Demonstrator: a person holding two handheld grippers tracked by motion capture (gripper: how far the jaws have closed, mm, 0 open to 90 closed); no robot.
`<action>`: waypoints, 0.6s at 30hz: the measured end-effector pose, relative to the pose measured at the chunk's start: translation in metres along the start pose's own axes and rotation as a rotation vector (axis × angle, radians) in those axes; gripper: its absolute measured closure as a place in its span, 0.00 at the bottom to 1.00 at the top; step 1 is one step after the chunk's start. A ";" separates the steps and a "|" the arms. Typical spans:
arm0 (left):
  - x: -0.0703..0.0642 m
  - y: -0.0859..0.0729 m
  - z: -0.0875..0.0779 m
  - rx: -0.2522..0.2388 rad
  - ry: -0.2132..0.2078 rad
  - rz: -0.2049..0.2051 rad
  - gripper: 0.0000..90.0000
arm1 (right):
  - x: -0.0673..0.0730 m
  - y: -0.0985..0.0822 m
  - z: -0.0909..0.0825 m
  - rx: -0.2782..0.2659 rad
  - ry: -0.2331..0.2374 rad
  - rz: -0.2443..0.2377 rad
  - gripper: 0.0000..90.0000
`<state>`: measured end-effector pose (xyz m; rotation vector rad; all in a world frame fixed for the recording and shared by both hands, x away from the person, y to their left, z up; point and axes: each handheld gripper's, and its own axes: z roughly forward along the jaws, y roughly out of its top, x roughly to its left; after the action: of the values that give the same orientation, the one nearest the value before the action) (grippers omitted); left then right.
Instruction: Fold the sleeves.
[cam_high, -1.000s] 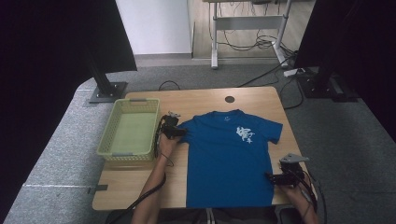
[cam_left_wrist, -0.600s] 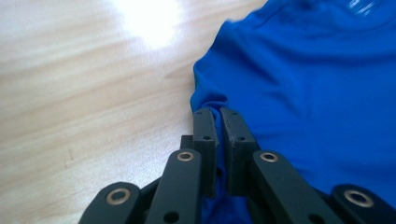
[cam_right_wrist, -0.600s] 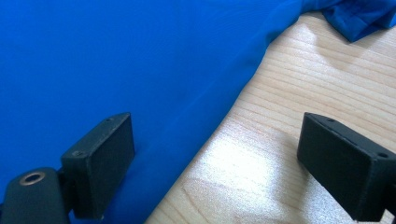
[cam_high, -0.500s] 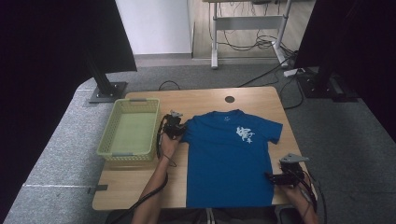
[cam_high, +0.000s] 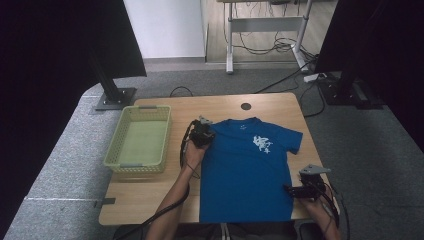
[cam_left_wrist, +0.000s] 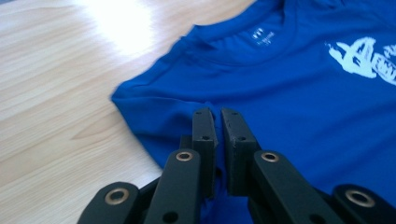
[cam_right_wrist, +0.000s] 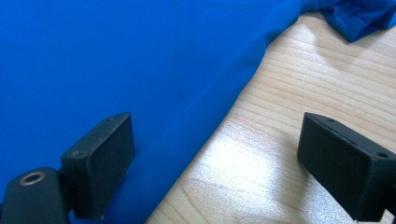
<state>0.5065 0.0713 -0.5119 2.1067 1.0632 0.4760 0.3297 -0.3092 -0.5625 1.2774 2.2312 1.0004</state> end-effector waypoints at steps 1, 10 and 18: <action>-0.003 0.001 0.003 0.007 -0.001 0.007 0.94 | 0.000 0.000 0.000 0.000 0.000 0.000 0.12; -0.028 0.003 0.025 0.039 -0.011 0.040 0.94 | 0.000 0.000 0.000 0.000 0.000 0.000 0.12; -0.035 -0.002 0.037 0.078 -0.021 0.077 0.85 | 0.000 0.000 0.000 0.001 0.000 0.000 0.12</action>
<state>0.5068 0.0281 -0.5387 2.2232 1.0064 0.4545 0.3296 -0.3093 -0.5624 1.2775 2.2318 0.9993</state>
